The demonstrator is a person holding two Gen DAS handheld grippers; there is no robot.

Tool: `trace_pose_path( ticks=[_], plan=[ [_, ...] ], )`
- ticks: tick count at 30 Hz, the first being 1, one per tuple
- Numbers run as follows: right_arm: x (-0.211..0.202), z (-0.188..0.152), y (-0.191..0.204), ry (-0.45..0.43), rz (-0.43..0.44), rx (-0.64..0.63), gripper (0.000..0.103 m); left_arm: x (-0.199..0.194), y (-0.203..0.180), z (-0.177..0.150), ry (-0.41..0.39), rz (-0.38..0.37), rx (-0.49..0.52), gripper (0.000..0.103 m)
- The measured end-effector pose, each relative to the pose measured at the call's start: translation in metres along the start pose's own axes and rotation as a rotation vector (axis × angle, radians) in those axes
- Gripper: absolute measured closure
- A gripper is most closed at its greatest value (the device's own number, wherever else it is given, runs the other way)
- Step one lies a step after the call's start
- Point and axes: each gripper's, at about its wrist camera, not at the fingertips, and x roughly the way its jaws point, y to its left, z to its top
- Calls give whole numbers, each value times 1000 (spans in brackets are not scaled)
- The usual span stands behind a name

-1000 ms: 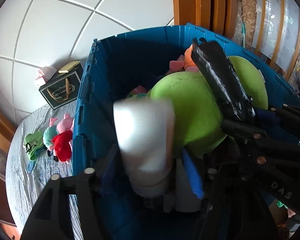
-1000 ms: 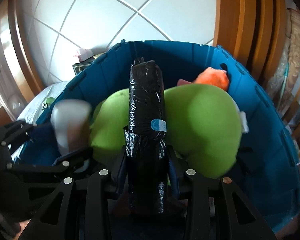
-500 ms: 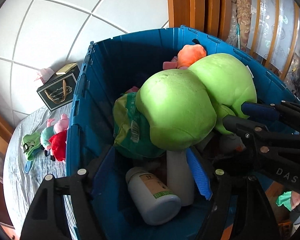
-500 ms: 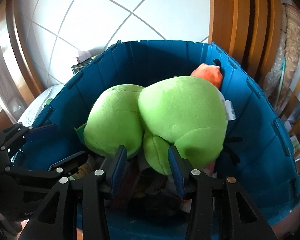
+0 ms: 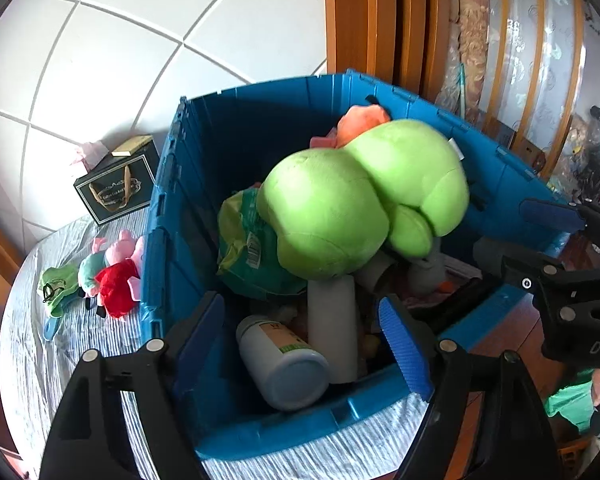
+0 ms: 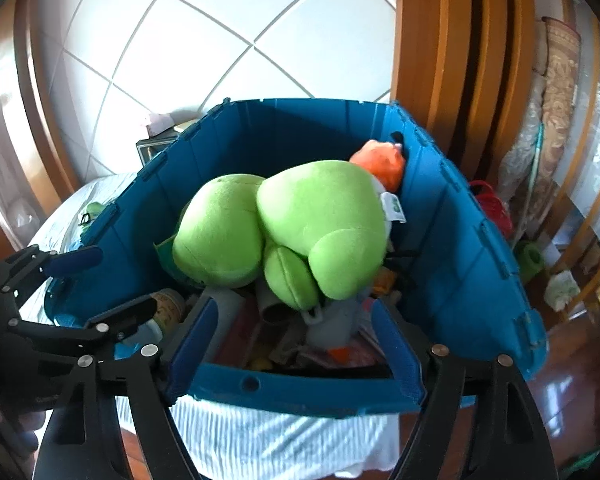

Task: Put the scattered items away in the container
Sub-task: 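Drop the white bottle and black cylinder into the crate, opening both tools, then withdraw both tools from the crate toward the Peppa pig plushes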

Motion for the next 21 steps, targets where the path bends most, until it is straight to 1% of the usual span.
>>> trace_pose_path(
  ticks=[4, 10, 13, 18, 21],
  plan=[
    [-8, -3, 1, -10, 11, 14, 17, -15, 1, -5, -19, -2, -5, 23],
    [-19, -8, 7, -24, 10, 51, 15, -43, 13, -17, -59, 4, -7, 23],
    [-26, -8, 20, -41, 4, 62, 13, -56, 29, -23, -82, -1, -18, 23],
    [-38, -7, 64, -73, -4, 61, 5, -77, 69, -37, -111, -11, -29, 23],
    [-43, -5, 99, -88, -1, 58, 5, -89, 98, -48, -124, -17, -39, 23]
  ],
)
